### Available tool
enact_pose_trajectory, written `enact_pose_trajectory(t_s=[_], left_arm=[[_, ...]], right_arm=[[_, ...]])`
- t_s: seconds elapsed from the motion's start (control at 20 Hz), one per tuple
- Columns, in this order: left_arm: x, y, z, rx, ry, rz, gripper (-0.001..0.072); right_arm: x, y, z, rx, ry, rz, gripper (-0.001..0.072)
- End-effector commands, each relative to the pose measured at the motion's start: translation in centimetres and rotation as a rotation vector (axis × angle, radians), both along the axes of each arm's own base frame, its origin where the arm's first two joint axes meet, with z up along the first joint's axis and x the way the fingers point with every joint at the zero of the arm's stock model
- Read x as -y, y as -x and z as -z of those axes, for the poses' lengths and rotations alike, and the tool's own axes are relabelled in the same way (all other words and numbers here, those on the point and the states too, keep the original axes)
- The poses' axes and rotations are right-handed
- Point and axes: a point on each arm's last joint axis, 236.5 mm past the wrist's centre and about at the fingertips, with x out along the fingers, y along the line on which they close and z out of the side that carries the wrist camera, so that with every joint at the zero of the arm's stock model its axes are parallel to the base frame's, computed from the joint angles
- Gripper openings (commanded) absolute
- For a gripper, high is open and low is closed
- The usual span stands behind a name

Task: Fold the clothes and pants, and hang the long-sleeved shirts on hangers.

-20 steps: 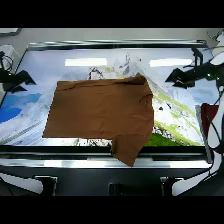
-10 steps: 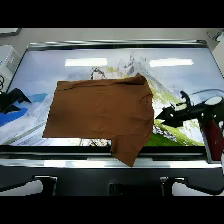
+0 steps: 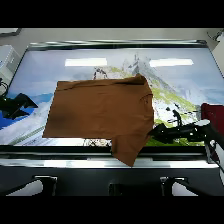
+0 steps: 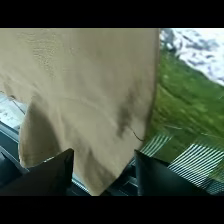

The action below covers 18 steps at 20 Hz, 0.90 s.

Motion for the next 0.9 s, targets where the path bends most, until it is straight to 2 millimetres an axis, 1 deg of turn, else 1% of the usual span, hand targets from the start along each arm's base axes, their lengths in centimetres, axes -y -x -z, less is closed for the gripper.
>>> enact_pose_trajectory(t_s=[0.0,0.05,0.15,0.25,0.4,0.55,0.65,0.75,0.85], left_arm=[[0.6,-0.1,-0.2,0.011,0.026,-0.001,0.0641],[0.7,-0.2,-0.2,0.013,0.031,-0.001,0.0641],[0.8,-0.2,-0.3,0.015,0.037,0.0,0.0641],[0.8,-0.3,-0.3,0.017,0.04,-0.001,0.0641],[0.8,-0.3,-0.3,0.017,0.04,0.0,0.0641],[0.8,-0.4,-0.4,0.022,0.038,-0.002,0.0641],[0.8,-0.4,-0.4,0.023,0.037,-0.003,0.0641],[0.8,-0.4,-0.4,0.023,0.038,-0.002,0.0641],[0.8,-0.4,-0.4,0.023,0.038,-0.003,0.0641]], right_arm=[[-0.9,0.2,1.0,0.012,0.017,0.001,0.0423],[-1.3,0.2,1.2,0.018,0.029,-0.014,0.0434],[-1.7,0.3,2.0,0.017,0.074,-0.036,0.0536],[-1.6,0.5,2.5,0.005,0.106,-0.046,0.0544],[-1.6,0.6,2.4,-0.007,0.099,-0.035,0.0545],[-2.4,1.7,1.6,-0.036,0.053,-0.073,0.0545],[-2.5,1.9,0.9,-0.025,0.046,-0.087,0.0554],[-2.3,1.7,0.1,0.017,0.069,-0.092,0.0595],[-1.3,2.0,0.0,0.033,0.123,-0.105,0.0595]])
